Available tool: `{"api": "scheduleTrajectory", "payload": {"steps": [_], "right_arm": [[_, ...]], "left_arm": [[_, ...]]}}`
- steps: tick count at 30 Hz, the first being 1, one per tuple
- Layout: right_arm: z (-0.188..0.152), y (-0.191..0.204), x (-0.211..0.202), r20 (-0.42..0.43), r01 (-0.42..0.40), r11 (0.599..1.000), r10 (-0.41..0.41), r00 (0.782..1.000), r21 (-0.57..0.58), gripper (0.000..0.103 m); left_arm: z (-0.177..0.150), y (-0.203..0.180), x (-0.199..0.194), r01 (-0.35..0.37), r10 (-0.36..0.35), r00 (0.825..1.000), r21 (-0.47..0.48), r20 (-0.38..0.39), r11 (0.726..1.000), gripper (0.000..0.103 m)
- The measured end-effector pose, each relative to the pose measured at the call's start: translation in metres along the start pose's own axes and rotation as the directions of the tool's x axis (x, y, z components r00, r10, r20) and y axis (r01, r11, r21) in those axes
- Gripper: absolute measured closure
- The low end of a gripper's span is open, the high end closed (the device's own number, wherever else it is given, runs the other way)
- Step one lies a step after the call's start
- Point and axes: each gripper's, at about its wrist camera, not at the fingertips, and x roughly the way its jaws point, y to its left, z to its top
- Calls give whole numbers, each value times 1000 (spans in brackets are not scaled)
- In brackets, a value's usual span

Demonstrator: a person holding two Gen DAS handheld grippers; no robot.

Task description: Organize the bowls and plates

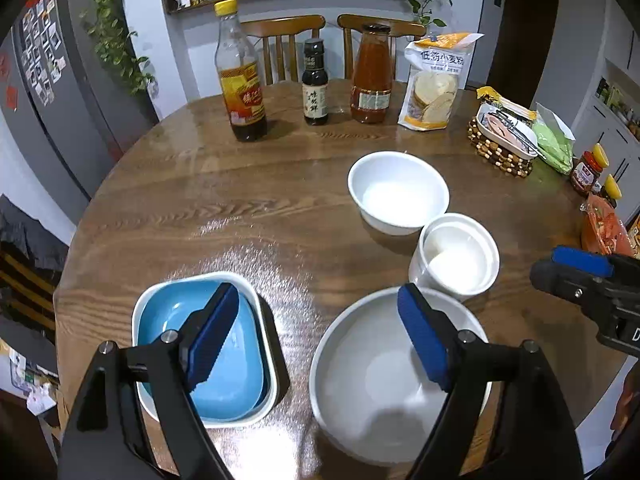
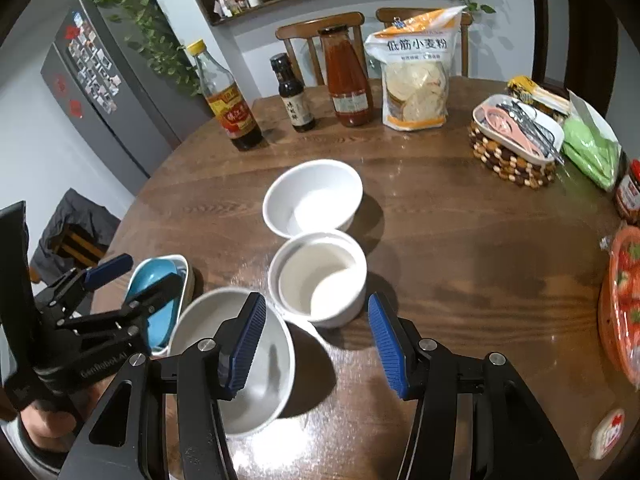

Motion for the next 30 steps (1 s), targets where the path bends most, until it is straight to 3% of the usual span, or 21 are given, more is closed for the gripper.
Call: {"api": "scheduleTrajectory", "payload": {"steps": [18,23,30], "right_arm": [[63,-21,52,-19,23,999,-22,1000,36,48],[74,-27,79,-59,31,998,-28,998,47,48],[78,-35,110,-121,33,997,-25,992,64,48]], "left_arm": [[59,-6,59,5,-6,999,-17,-46,1000,21],[74,-11,78,14,-15,998,-22,-55,1000,21],[80,-16,112,31,-34,991,-30,-128,999,21]]}}
